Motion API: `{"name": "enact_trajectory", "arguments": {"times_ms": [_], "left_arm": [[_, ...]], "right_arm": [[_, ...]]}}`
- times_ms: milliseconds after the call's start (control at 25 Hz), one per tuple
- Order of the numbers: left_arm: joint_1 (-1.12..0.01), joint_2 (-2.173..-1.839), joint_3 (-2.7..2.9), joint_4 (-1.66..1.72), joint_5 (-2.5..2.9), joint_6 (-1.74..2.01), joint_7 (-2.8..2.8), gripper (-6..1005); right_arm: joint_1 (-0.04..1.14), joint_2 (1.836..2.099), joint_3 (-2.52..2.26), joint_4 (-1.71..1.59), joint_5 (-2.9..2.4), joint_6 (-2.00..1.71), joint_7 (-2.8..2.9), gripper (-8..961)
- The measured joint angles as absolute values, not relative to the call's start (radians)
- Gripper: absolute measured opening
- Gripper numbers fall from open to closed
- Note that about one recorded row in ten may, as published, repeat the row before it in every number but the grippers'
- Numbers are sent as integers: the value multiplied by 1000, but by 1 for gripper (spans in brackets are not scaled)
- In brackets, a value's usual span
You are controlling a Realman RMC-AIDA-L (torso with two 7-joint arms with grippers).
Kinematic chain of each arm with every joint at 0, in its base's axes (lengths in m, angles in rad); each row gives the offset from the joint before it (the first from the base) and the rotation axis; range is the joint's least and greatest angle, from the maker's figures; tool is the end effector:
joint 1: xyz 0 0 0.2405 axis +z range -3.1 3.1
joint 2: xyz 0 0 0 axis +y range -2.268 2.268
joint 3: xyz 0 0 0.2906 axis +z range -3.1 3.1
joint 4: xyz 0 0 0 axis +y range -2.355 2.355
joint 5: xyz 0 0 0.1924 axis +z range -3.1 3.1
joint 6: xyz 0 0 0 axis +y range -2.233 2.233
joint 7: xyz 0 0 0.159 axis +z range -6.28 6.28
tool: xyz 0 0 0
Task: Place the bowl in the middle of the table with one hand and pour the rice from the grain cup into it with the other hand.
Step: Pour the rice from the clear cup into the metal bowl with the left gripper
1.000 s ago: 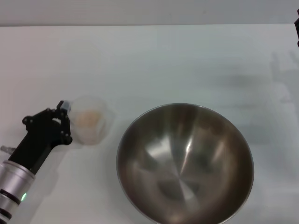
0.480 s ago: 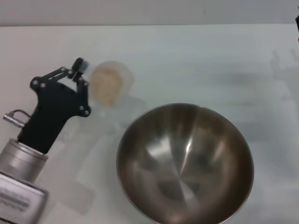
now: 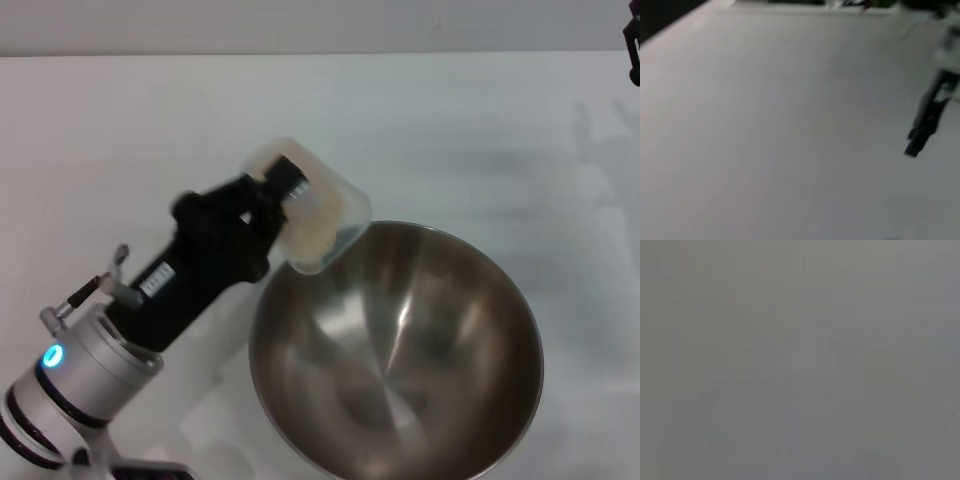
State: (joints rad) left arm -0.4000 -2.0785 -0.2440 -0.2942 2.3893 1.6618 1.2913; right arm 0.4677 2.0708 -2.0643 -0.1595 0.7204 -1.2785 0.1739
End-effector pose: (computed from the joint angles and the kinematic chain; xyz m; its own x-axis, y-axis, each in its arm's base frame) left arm -0.2290 0.2534 -0.0820 0.4476 -0.8073 -0.3845 -0.4423 0.1738 -0.8798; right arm 0.3236 0.3655 0.0121 0.6588 0.2156 -0.7208 -0.7203 -0.0957 -0.6870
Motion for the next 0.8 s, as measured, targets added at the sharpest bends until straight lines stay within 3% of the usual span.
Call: {"name": "enact_trajectory", "arguments": {"times_ms": [800], "left_arm": [[-450,-2075,-249,-257,2541,1671,1781,70]], "right_arm": [[468,2074,-2040,-155,723,-1248,137,502]]}}
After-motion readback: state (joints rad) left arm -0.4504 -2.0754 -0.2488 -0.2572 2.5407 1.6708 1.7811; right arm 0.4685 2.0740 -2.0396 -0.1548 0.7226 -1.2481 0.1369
